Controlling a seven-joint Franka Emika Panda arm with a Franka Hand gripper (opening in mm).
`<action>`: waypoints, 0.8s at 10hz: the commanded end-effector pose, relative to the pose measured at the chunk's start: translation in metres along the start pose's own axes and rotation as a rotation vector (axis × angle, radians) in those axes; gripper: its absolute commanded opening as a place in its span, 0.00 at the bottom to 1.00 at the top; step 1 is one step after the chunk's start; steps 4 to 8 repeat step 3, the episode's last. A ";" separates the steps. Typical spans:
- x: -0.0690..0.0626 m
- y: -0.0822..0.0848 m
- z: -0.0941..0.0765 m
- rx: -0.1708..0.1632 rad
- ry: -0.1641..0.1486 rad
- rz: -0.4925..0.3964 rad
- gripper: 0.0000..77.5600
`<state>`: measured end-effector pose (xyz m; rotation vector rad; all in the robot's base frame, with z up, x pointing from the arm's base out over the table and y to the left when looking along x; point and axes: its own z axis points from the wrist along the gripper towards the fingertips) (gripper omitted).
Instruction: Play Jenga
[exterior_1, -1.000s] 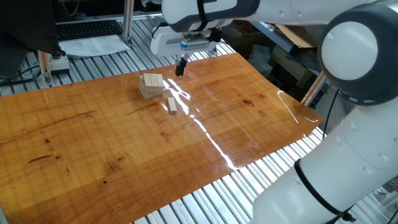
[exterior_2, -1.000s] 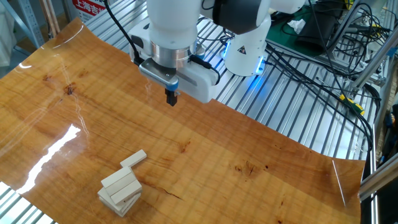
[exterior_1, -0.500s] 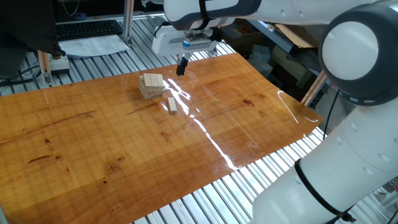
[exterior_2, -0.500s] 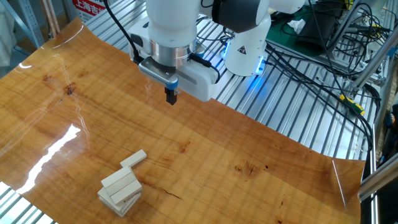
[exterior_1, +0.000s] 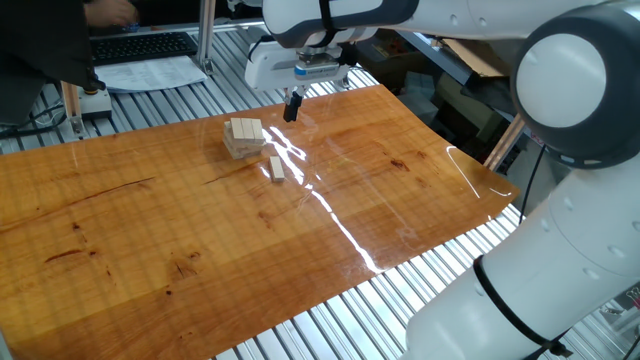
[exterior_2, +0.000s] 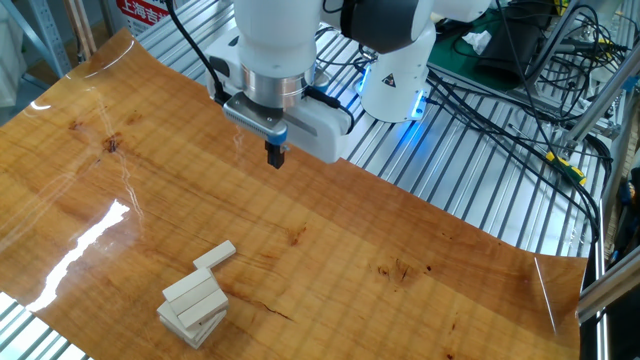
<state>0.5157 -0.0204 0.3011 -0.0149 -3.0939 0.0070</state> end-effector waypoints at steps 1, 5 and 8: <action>0.000 0.000 -0.001 0.002 -0.001 -0.011 0.01; -0.001 0.000 -0.001 0.002 0.001 -0.011 0.01; -0.001 0.000 -0.001 0.002 0.001 -0.011 0.01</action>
